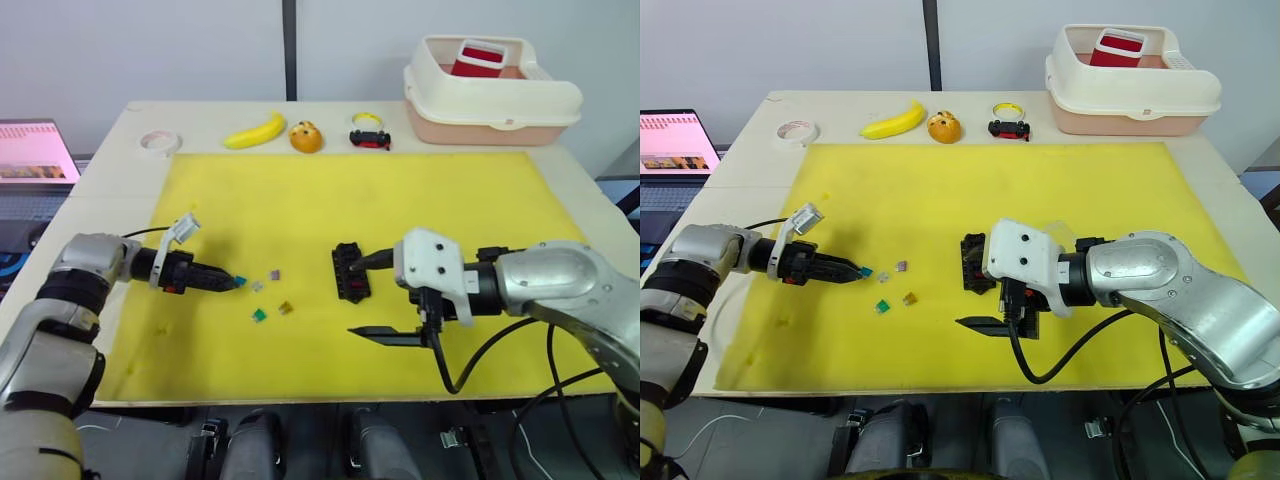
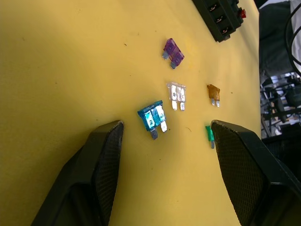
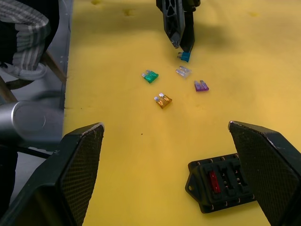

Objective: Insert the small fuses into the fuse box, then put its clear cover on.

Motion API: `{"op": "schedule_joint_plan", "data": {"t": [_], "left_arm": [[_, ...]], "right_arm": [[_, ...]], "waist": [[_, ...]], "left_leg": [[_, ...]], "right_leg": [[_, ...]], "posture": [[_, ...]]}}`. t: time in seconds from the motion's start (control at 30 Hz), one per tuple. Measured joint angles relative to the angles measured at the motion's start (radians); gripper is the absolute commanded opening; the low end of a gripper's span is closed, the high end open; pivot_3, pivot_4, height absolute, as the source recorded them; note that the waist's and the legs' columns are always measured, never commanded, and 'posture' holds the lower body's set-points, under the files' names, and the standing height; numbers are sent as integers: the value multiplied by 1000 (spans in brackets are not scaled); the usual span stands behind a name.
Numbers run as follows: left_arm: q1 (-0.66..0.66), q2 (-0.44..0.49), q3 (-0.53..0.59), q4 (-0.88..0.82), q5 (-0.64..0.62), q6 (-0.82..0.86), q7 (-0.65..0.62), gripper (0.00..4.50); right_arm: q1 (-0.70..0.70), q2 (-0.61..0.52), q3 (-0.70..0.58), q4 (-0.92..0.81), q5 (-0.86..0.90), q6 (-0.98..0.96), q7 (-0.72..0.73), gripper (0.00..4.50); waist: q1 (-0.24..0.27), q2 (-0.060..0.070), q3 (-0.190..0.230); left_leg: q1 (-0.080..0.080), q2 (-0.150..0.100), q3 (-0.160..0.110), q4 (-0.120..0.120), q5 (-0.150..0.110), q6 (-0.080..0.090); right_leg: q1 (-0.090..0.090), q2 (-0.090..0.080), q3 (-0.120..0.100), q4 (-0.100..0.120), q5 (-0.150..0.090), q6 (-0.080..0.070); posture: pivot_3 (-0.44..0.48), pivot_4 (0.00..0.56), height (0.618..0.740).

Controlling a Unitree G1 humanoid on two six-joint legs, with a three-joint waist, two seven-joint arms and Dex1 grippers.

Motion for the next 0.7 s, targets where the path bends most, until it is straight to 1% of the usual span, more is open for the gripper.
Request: {"op": "schedule_joint_plan", "data": {"t": [0.17, 0.27, 0.63, 0.7], "left_arm": [[0, -8, 1, 1, 4, -2, 0, 3116], [0, -16, 7, 7, 20, -5, 3, 2285], [3, -24, 20, 12, 32, -5, 3, 2285], [3, -27, 23, 17, 35, -6, 3, 1748]], "right_arm": [[0, -1, -1, 0, 7, 3, -3, 4500], [0, -2, -1, 0, 7, 7, -4, 4500], [0, -5, -1, 0, 6, 7, -4, 4500], [0, -5, -1, 0, 6, 7, -3, 4500]], "waist": [[2, 0, 0], [2, 0, 0], [2, 0, 0], [2, 0, 0]], "left_leg": [[0, 0, 0, 0, 0, 0], [0, 0, 0, 0, 0, 0], [0, 0, 0, 0, 0, 0], [0, 0, 0, 0, 0, 0]], "right_leg": [[0, 0, 0, 0, 0, 0], [0, -1, 0, 0, 0, 0], [0, -1, 0, -1, 0, 0], [0, -1, 0, -1, 0, 0]], "posture": [[0, 150, 739], [0, 150, 739], [0, 150, 739], [0, 150, 739]]}}
